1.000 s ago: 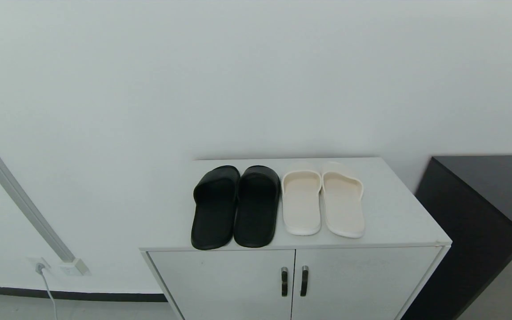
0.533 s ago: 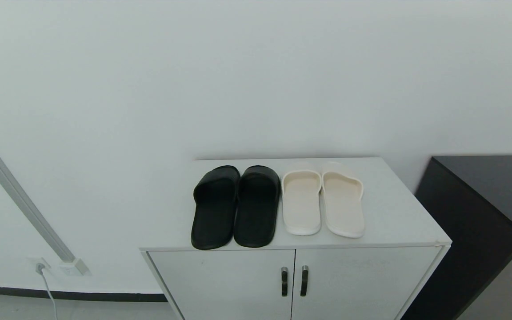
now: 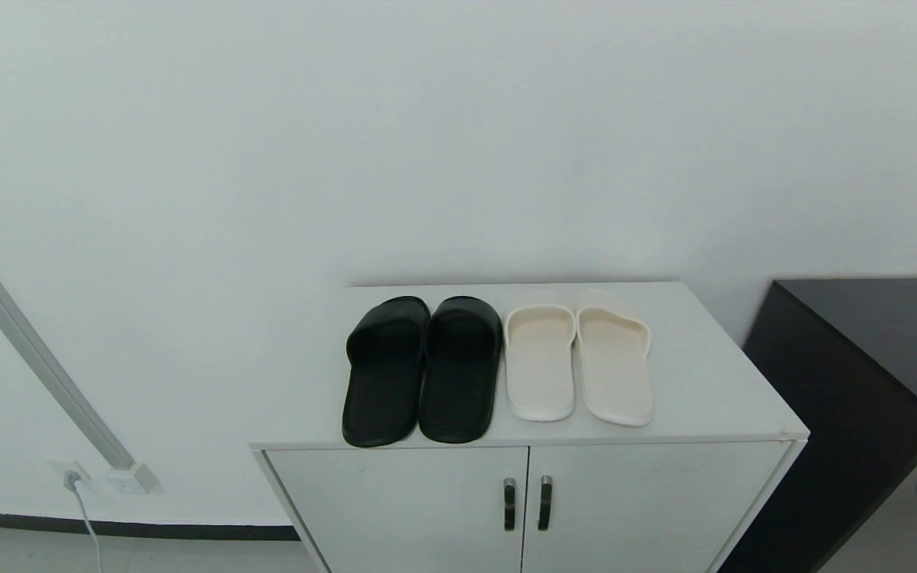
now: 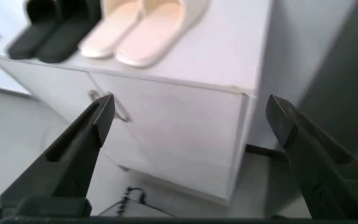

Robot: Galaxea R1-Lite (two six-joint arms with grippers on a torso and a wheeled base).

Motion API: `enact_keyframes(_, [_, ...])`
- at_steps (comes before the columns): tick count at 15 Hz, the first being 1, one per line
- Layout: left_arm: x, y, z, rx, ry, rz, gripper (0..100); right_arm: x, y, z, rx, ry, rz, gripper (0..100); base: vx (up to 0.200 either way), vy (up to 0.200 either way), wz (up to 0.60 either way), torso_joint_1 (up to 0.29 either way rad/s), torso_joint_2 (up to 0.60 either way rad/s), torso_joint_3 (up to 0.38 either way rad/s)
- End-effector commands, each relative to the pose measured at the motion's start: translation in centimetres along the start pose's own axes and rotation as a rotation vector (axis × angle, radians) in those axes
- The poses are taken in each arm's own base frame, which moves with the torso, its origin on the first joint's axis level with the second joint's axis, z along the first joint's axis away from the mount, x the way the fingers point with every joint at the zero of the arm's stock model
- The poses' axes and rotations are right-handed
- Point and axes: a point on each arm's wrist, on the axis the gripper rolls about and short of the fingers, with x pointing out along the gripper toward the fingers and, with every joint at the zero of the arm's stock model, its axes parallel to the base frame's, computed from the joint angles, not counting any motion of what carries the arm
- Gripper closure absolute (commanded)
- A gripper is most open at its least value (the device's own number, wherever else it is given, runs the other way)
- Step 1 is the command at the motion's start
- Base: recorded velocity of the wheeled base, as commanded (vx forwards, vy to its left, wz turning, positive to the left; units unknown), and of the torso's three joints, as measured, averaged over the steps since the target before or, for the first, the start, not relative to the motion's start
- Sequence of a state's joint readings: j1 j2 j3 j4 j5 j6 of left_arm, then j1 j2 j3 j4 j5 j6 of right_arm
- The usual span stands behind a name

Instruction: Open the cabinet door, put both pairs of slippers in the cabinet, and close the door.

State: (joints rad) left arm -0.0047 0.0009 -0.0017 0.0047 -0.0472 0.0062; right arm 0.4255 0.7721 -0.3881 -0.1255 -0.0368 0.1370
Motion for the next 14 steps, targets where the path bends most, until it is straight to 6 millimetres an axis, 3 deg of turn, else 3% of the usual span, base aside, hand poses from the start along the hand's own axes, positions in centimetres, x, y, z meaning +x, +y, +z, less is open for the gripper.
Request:
enact_keyframes(1, [0.0, 0.0, 0.0, 0.000, 0.001, 0.000, 100, 4.6, 4.3, 2.5, 0.022, 0.052, 0.087, 0, 0.000, 0.000, 0.00, 0.000, 0.00, 0.000])
enact_keyframes(5, [0.0, 0.0, 0.0, 0.000, 0.001, 0.000, 100, 9.6, 7.9, 4.2, 0.037, 0.045, 0.086, 0, 0.000, 0.000, 0.00, 0.000, 0.00, 0.000])
enact_keyframes(9, [0.0, 0.0, 0.0, -0.002, 0.001, 0.001, 100, 15.6, 11.3, 3.7, 0.041, 0.040, -0.056, 0, 0.000, 0.000, 0.00, 0.000, 0.00, 0.000])
enact_keyframes(14, [0.0, 0.0, 0.0, -0.002, 0.001, 0.001, 100, 22.0, 13.7, 2.5, 0.040, -0.007, -0.187, 0, 0.000, 0.000, 0.00, 0.000, 0.00, 0.000])
